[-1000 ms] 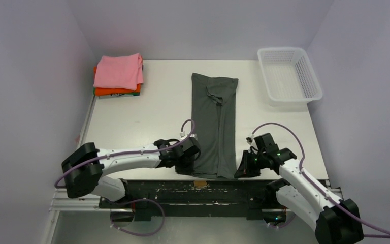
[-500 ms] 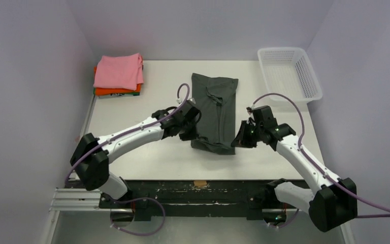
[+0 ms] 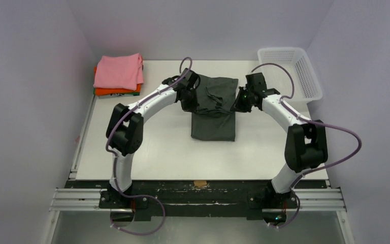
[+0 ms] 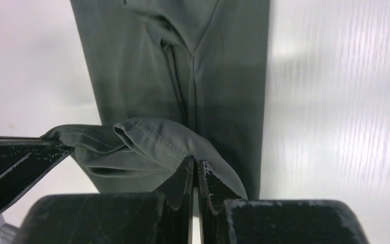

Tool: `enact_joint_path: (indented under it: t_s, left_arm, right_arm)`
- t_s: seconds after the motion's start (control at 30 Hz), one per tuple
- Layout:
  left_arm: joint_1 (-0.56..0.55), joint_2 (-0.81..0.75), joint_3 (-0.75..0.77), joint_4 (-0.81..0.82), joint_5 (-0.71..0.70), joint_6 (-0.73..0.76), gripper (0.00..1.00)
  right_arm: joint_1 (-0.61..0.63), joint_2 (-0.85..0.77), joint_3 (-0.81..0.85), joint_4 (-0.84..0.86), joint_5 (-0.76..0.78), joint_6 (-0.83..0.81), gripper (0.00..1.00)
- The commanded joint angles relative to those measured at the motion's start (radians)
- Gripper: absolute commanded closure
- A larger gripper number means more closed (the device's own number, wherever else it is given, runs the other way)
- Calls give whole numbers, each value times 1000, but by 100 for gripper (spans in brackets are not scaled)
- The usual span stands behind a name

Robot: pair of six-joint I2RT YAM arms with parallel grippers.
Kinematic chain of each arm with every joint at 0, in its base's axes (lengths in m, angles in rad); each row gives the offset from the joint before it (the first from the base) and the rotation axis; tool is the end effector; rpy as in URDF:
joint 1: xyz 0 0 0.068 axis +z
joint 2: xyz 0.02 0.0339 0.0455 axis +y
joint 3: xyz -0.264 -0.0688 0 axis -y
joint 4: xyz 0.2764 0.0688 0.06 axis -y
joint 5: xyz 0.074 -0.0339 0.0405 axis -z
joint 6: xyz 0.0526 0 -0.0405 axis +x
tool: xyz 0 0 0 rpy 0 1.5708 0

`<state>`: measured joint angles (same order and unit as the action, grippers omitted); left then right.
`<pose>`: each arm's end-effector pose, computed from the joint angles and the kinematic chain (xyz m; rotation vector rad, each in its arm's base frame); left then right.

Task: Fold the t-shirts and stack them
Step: Fold the folded rectangular tshirt in 1/3 of the way, then grab one side of the 2/3 rectangular tshirt with both arms

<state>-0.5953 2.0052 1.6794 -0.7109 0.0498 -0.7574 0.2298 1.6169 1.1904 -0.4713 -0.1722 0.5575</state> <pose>0.3931 -0.2694 0.2124 -0.2009 2.7016 -0.5165 0.3748 0.0969 0.2191 0.3374 2.5095 0.5413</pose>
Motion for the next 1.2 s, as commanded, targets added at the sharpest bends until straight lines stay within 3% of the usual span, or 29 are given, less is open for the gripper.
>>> enact_joint_path:
  t_s: [0.0, 0.1, 0.13, 0.17, 0.23, 0.3, 0.37, 0.47, 0.63, 0.77, 1.03, 1.17]
  left_arm:
    - [40, 81, 123, -27, 50, 60, 100]
    - [65, 155, 214, -41, 76, 73, 93]
    - [74, 180, 244, -64, 81, 76, 87]
    - [85, 204, 275, -83, 86, 77, 76]
    - [101, 226, 317, -104, 111, 84, 43]
    - [111, 211, 329, -112, 116, 96, 17]
    - [113, 155, 304, -105, 104, 110, 6]
    - [112, 56, 191, -68, 137, 110, 4]
    - [94, -117, -132, 57, 210, 65, 3]
    - [59, -171, -308, 103, 206, 30, 12]
    - [3, -94, -368, 172, 202, -13, 34]
    - [-10, -37, -363, 175, 201, -21, 51]
  right_arm:
    - [-12, 115, 148, 38, 47, -40, 100]
    - [-19, 191, 215, 39, 68, -33, 100]
    - [-21, 213, 234, 37, 68, -32, 93]
    - [-23, 232, 257, 30, 72, -31, 79]
    - [-25, 263, 297, 12, 82, -29, 52]
    - [-26, 267, 315, 0, 91, -28, 36]
    - [-26, 239, 286, 17, 94, -27, 30]
    - [-26, 161, 191, 52, 82, -31, 28]
    - [-24, 26, -26, 58, 23, -55, 28]
    - [-24, -64, -239, 99, -53, -43, 31]
    - [-22, -107, -411, 206, -130, -23, 44]
    - [-21, -79, -437, 237, -143, -17, 52]
